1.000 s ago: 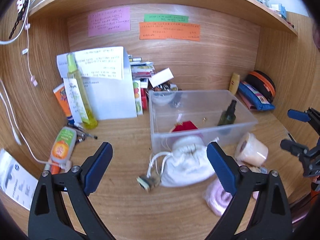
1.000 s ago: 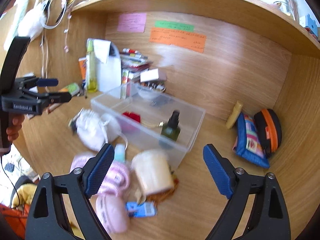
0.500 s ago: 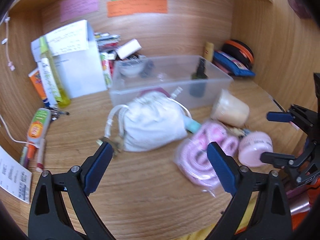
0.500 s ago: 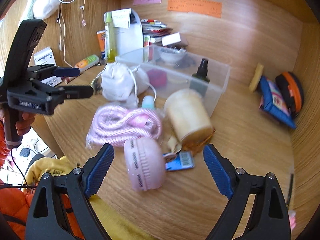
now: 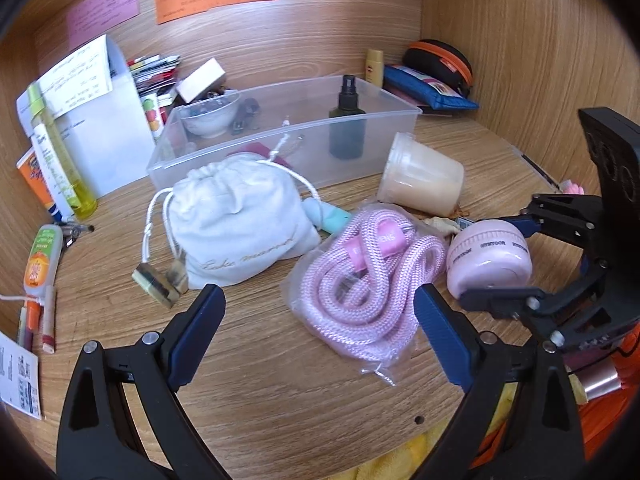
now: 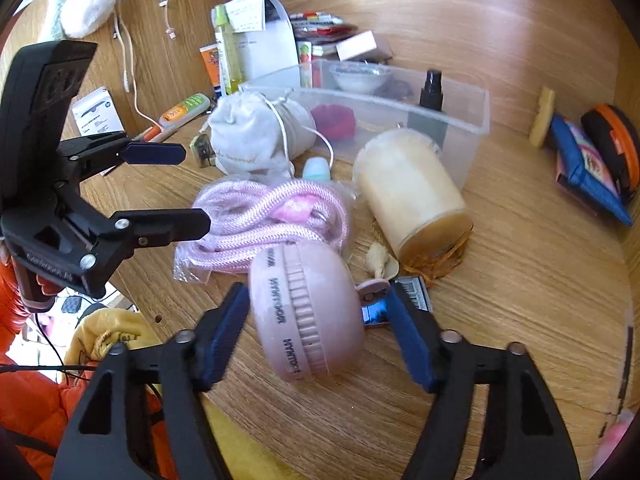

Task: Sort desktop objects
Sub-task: 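Grasp the pink round fan with the right gripper while the left grasps the pink rope bag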

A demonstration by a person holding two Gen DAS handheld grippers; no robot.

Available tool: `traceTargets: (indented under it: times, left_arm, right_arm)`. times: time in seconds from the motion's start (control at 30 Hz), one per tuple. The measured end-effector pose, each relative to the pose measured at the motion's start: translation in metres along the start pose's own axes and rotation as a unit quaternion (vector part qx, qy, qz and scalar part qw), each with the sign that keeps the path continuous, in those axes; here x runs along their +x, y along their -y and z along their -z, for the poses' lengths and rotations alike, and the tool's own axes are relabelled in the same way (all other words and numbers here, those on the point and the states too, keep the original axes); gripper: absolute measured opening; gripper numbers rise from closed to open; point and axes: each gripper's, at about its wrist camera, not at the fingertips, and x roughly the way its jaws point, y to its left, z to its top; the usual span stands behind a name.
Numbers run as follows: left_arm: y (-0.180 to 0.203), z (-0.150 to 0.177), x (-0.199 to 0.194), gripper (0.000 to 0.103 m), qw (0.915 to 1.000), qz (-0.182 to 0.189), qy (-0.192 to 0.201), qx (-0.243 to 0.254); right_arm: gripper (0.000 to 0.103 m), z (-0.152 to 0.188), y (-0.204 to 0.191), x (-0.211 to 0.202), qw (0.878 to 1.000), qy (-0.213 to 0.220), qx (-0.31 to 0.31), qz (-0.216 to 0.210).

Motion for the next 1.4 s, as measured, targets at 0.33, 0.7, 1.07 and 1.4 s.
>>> traceTargets:
  times: [0.33,0.7,1.07,1.4]
  left_arm:
    - [0.017,-0.014,0.024,0.096,0.9988,0.021,-0.018,0.04]
    - [0.033,-0.021,0.06,0.099,0.9957,0.034,-0.061,0.062]
    - [0.03,-0.021,0.072,0.078,0.9955,0.06,-0.066,0.031]
    - [0.031,-0.01,0.055,0.067,0.9977,0.053,-0.042,0.005]
  right_arm:
    - [0.055,0.002,0.02,-0.022,0.999,0.016,0.027,0.009]
    - [0.055,0.004,0.043,-0.036,0.998,0.03,0.056,0.012]
    - [0.055,0.002,0.045,-0.035,0.998,0.035,0.057,0.011]
    - [0.055,-0.005,0.044,-0.037,0.997,0.041,0.057,0.012]
